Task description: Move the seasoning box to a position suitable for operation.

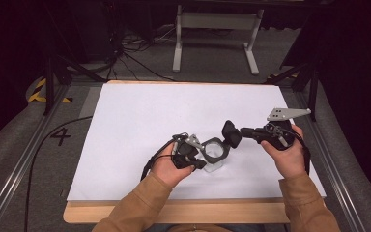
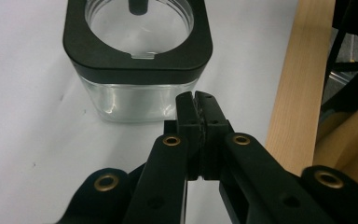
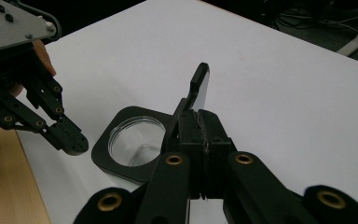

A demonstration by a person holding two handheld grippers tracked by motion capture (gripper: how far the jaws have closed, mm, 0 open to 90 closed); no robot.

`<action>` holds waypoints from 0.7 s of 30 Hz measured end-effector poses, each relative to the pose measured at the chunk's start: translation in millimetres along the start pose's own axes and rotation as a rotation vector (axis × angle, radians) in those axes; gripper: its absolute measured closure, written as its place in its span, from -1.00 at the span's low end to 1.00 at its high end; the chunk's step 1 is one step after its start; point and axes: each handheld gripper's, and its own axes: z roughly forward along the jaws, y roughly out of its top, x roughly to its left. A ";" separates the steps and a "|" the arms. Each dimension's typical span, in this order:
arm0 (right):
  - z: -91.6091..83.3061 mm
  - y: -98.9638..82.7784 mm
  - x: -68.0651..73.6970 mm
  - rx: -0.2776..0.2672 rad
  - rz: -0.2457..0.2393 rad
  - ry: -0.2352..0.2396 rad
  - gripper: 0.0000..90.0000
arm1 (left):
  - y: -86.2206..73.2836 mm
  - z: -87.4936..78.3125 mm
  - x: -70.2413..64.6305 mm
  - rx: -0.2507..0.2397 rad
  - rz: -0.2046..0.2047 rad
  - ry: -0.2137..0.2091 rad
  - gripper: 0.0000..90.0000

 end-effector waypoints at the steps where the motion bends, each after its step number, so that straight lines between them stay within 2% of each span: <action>1: 0.0 0.0 0.0 0.000 0.000 0.000 1.00 | -0.2 0.3 0.2 -0.006 -0.006 -0.001 1.00; 5: 1.0 0.2 1.3 0.002 -0.009 -0.006 1.00 | -0.4 2.5 -0.2 -0.030 -0.013 0.007 1.00; 7: 0.8 0.4 1.8 0.003 -0.008 -0.005 1.00 | -0.7 5.1 0.0 -0.045 -0.017 -0.008 1.00; 9: 0.8 0.6 2.2 0.001 -0.013 -0.007 1.00 | -0.4 6.7 1.4 -0.036 -0.004 0.001 1.00; 21: 1.5 3.6 11.6 0.000 -0.040 -0.006 1.00 | -0.9 7.9 1.4 -0.033 -0.014 0.007 1.00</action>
